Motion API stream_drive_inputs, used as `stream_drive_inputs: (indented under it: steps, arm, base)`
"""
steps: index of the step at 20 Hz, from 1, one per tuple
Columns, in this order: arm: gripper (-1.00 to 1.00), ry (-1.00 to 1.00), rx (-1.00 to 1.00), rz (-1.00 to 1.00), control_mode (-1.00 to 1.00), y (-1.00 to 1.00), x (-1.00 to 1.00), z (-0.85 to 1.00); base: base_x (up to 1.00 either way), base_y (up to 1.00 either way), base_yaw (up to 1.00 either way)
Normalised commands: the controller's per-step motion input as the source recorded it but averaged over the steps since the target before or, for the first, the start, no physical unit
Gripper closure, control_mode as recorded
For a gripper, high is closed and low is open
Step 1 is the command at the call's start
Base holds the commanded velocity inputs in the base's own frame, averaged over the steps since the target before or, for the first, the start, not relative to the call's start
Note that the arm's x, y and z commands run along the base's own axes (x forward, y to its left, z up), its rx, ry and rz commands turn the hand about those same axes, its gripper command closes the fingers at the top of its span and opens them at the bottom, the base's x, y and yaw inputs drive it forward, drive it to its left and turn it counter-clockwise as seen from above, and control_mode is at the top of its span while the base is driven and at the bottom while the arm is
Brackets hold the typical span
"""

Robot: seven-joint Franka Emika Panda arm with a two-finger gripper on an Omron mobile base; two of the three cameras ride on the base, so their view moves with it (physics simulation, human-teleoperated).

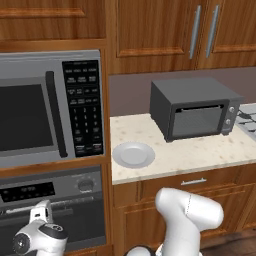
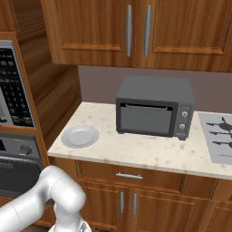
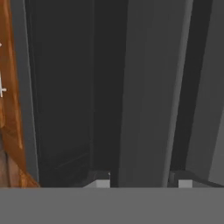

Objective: Take the baked cake out of the oven and place it on the plate for cooling. Then close the oven door.

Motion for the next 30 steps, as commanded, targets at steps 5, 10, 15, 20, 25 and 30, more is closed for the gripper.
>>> stream_drive_inputs:
  steps: [5, 10, 15, 20, 25, 30]
  arm:
    - [1.00, 0.20, -0.14, 0.00, -1.00, 0.23, -0.53, -0.46]
    - [1.00, 0.17, -0.13, 0.00, -1.00, 0.22, -0.57, -0.49]
    - [1.00, 0.15, -0.12, 0.00, -1.00, 0.21, -0.60, -0.50]
    - [1.00, 0.15, -0.12, 0.00, -1.00, 0.20, -0.62, -0.48]
    - [1.00, 0.18, -0.10, 0.00, -1.00, 0.18, -0.58, -0.43]
    - [-1.00, 0.18, -0.03, 0.00, -1.00, 0.14, -0.51, -0.16]
  base:
    - [0.00, 0.00, 0.00]
    - [0.00, 0.00, 0.00]
    - [0.00, 0.00, 0.00]
    - [0.00, 0.00, 0.00]
    - [0.00, 0.00, 0.00]
    - [0.00, 0.00, 0.00]
